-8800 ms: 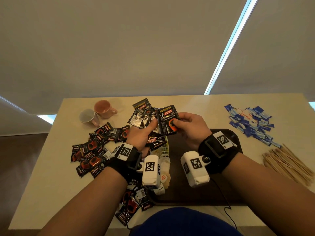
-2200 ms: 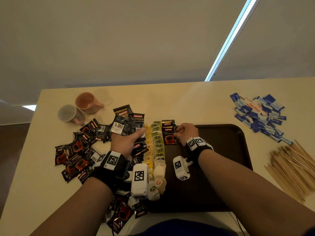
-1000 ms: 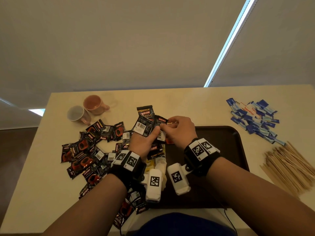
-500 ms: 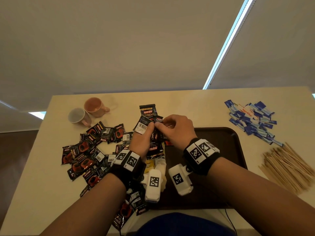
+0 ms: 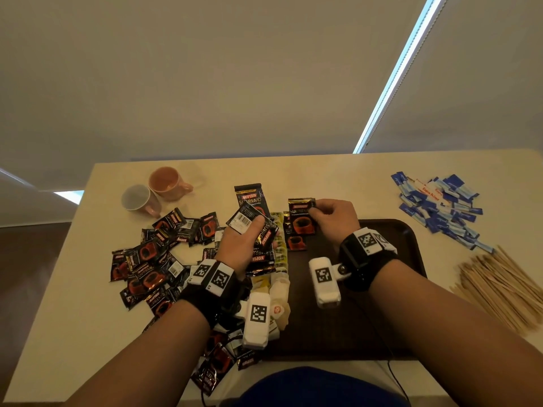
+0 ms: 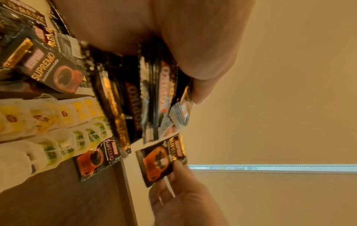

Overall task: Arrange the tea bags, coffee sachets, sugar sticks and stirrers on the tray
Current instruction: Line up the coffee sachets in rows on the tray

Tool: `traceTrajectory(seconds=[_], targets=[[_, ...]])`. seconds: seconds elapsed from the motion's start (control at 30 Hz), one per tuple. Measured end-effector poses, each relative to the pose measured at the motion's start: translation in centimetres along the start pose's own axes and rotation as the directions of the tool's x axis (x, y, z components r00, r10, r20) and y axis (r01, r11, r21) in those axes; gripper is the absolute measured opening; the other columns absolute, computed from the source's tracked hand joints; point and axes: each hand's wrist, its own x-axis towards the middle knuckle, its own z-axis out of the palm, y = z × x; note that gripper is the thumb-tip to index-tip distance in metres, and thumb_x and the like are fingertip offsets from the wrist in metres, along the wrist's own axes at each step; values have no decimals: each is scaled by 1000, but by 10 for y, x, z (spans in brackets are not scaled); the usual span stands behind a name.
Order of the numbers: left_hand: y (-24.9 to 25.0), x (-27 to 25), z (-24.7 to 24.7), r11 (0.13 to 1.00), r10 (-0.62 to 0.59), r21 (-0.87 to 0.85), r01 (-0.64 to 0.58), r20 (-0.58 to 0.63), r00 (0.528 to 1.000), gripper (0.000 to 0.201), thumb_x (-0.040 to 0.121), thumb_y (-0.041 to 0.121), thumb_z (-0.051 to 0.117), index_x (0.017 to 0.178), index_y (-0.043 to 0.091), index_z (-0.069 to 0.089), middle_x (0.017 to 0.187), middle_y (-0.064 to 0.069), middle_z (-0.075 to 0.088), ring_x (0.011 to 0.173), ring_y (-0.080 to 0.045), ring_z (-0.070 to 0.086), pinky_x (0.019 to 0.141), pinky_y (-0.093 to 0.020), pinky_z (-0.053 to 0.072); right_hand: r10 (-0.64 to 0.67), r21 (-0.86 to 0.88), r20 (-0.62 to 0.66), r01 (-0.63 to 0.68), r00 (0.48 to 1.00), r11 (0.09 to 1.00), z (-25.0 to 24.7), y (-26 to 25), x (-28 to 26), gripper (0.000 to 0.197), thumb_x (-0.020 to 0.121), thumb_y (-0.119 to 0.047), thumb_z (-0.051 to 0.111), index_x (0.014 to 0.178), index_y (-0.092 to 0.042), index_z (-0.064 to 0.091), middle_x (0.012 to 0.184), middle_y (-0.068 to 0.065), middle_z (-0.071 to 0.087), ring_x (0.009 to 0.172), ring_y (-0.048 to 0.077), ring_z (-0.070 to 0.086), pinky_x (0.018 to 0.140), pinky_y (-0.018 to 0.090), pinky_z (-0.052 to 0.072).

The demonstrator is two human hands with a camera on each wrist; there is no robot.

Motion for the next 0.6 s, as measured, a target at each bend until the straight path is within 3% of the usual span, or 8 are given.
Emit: traceTrajectory(seconds=[0.07, 0.13, 0.23, 0.37, 0.5, 0.6], targets=[[-4, 2, -1, 1000, -3, 12, 3, 7, 1000, 19, 96, 31, 65, 104, 14, 67, 100, -20, 75, 84, -35, 73, 78, -47, 58, 78, -35, -29, -79, 997, 996, -4, 16, 7, 21, 89, -14, 71, 108, -7, 73, 95, 2, 72, 90, 17, 67, 91, 35, 55], [-6, 3, -2, 1000, -26, 18, 25, 7, 1000, 22, 94, 33, 67, 105, 15, 68, 99, -17, 76, 87, -36, 73, 81, -51, 59, 170, -49, -31, -171, 985, 984, -6, 34, 13, 18, 85, -15, 76, 103, -13, 72, 91, -1, 71, 85, 15, 66, 88, 34, 56], [-7, 2, -3, 999, -48, -9, 49, 29, 998, 13, 97, 27, 64, 100, 14, 66, 91, -18, 75, 72, -30, 73, 65, -40, 59, 253, -119, -11, -252, 967, 960, 2, 57, 16, 15, 83, -18, 78, 97, -17, 73, 85, -2, 71, 82, 15, 68, 86, 39, 58], [-12, 7, -5, 998, -59, -17, 59, 37, 998, 13, 97, 24, 63, 99, 12, 65, 94, -22, 74, 70, -31, 72, 59, -34, 56, 275, -163, 33, -266, 961, 950, 19, 69, 19, 12, 82, -19, 79, 87, -24, 70, 85, -4, 71, 83, 13, 68, 86, 39, 59], [-16, 12, -7, 998, -47, -31, 48, 25, 999, 17, 98, 23, 62, 104, 7, 65, 92, -22, 74, 66, -29, 72, 54, -31, 55, 284, -173, 56, -271, 957, 947, 32, 72, 23, 14, 81, -21, 80, 94, -21, 74, 88, -4, 72, 85, 13, 69, 87, 38, 59], [-17, 15, -7, 999, -44, -32, 44, 10, 999, 16, 98, 21, 61, 103, 6, 65, 88, -22, 73, 64, -29, 71, 55, -34, 57, 263, -177, 34, -253, 964, 951, 34, 74, 27, 16, 83, -22, 79, 98, -18, 75, 85, -5, 70, 83, 11, 66, 85, 28, 54]])
